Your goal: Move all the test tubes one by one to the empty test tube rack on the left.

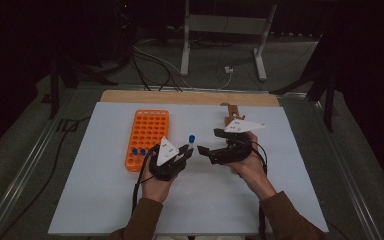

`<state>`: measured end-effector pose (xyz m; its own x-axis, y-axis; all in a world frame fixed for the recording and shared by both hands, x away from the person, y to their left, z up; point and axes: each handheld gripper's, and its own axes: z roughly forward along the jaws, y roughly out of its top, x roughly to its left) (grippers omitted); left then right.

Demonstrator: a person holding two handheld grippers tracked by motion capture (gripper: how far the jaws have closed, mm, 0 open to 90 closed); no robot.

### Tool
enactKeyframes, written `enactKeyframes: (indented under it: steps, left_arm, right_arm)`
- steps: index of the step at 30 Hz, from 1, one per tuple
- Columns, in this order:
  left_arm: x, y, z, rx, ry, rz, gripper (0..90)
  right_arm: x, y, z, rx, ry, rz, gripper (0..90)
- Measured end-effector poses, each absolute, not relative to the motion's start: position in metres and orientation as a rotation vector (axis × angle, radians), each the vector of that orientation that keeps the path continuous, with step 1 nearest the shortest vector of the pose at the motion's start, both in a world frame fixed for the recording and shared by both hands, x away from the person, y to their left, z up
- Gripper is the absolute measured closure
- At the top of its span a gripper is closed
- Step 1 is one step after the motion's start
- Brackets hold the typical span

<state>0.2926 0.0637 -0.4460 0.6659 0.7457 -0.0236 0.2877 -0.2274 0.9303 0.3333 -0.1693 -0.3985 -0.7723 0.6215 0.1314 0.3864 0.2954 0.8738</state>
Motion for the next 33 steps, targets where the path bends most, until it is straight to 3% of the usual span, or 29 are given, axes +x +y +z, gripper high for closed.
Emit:
enactKeyframes:
  steps: [9, 33]
  left_arm:
    - [0.285, 0.085, -0.445, 1.786, 0.840, 0.524, 78.4]
    - [0.264, 0.145, -0.448, 1.762, 0.891, 0.540, 78.3]
  right_arm:
    - [0.333, -0.189, -0.406, 0.949, 2.271, 1.400, 0.3]
    - [0.324, -0.236, -0.415, 1.017, 2.119, 1.395, 0.0]
